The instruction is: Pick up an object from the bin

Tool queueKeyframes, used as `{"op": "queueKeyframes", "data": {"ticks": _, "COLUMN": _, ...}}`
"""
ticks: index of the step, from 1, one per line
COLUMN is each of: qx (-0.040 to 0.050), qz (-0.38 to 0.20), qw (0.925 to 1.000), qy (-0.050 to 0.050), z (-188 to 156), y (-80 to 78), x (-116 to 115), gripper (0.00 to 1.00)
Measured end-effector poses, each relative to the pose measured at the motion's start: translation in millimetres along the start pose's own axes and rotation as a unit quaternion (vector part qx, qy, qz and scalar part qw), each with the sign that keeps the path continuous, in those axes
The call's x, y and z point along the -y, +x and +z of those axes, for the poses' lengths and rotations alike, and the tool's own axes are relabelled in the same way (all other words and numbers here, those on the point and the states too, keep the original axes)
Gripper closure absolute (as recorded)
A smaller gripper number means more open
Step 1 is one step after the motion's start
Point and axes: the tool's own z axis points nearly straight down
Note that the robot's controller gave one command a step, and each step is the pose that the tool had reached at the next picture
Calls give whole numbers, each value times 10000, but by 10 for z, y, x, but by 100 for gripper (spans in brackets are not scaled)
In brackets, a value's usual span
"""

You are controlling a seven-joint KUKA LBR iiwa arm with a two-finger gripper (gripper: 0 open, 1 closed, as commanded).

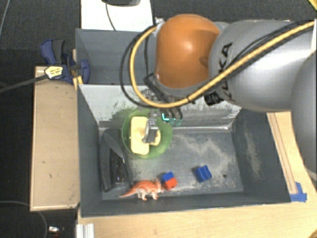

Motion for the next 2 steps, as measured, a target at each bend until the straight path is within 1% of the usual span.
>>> {"op": "queueKeyframes", "data": {"ticks": 1, "qx": -2, "qz": -171, "qw": 9999, "qy": 6, "z": -11, "y": 20, "x": -22, "gripper": 0}}
{"op": "queueKeyframes", "data": {"ticks": 2, "qx": 24, "qz": -13, "qw": 10000, "qy": -7, "z": 729, "y": 86, "x": 157, "gripper": 0}}
